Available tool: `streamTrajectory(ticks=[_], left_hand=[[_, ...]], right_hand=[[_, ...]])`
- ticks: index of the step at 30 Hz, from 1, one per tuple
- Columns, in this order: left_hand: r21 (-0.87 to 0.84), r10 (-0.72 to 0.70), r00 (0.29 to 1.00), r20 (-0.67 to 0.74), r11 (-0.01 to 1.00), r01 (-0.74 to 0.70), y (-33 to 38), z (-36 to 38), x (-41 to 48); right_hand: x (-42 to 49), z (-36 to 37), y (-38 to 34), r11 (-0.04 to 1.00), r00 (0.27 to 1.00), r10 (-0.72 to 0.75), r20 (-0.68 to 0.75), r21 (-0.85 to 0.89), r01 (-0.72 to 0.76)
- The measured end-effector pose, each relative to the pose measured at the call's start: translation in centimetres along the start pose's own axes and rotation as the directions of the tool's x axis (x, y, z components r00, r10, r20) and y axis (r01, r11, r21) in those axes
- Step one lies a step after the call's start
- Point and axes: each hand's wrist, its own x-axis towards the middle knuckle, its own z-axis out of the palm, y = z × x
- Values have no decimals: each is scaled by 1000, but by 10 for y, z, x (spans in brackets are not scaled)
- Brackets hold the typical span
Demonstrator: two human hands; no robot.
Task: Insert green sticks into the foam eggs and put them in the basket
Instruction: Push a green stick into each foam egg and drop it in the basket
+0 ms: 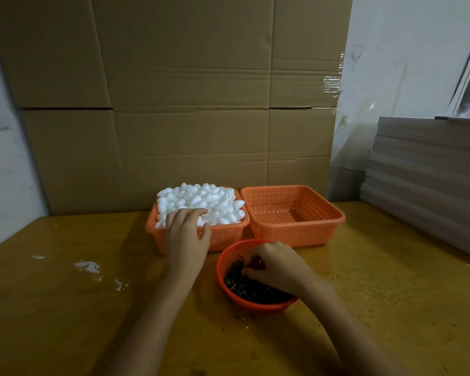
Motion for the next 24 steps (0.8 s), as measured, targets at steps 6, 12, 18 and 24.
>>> streamTrajectory(ticks=[6, 12, 18, 24], left_hand=[[264, -103, 974, 203, 963, 47, -11, -3, 24], [482, -246, 889, 385, 876, 33, -4, -3, 52], [446, -296, 838, 458, 892, 71, -1, 2, 73], [180, -266, 897, 353, 960, 214, -7, 2, 70]], right_hand=[[-2, 0, 4, 1000, 1000, 3, 12, 6, -3], [-2, 1, 5, 1000, 1000, -4, 6, 17, 4], [-3, 1, 5, 1000, 1000, -13, 7, 21, 13], [-4, 2, 6, 1000, 1000, -9, 9, 28, 9]])
